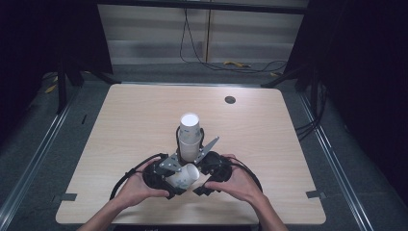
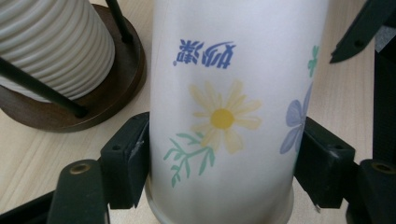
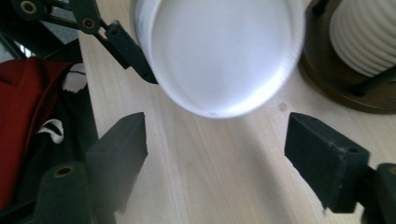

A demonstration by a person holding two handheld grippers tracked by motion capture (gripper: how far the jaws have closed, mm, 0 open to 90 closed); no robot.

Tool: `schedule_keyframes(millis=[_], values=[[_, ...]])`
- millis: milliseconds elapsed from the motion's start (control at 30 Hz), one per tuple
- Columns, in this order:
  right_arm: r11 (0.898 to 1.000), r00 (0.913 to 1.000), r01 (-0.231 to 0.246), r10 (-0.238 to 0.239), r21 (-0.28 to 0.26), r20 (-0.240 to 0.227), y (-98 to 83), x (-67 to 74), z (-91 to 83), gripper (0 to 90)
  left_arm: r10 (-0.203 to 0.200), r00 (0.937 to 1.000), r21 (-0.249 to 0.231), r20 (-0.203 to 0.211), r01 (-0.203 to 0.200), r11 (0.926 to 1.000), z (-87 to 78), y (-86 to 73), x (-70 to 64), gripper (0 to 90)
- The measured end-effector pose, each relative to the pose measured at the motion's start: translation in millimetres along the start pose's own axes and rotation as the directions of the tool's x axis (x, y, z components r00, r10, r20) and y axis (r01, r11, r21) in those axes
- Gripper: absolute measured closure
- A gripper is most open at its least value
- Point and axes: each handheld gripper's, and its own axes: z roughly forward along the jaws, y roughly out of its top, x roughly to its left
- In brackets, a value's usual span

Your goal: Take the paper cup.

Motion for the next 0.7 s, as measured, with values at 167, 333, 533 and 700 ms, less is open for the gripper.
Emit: schedule_keyframes(millis=[167, 333, 533, 700], values=[[1.000, 1.0000, 0.001, -0.001, 0.003, 0.007, -0.6, -0.2, 0.5, 22.2, 0.019, 0.9998, 0.014, -0.001, -0.019, 0.9997, 1.6, 2.6, -1.8, 28.2], [1.000, 0.9999, 0.004, -0.004, 0.014, 0.013, -0.1, 0.3, 0.6, 23.1, 0.028, 0.9996, 0.034, -0.002, -0.028, 0.9990, 4.9, 1.0, -4.5, 28.2], [1.000, 0.9998, 0.011, -0.012, -0.016, -0.016, 7.2, 2.9, -2.0, 20.5, 0.036, 0.9993, 0.032, 0.008, -0.037, 0.9988, 5.2, 2.8, -6.8, 28.2], [1.000, 0.9994, 0.024, -0.025, -0.020, -0.024, 10.4, 3.1, -1.1, 23.1, 0.043, 0.9990, 0.035, 0.013, -0.044, 0.9984, 4.1, 3.8, -8.7, 28.2]])
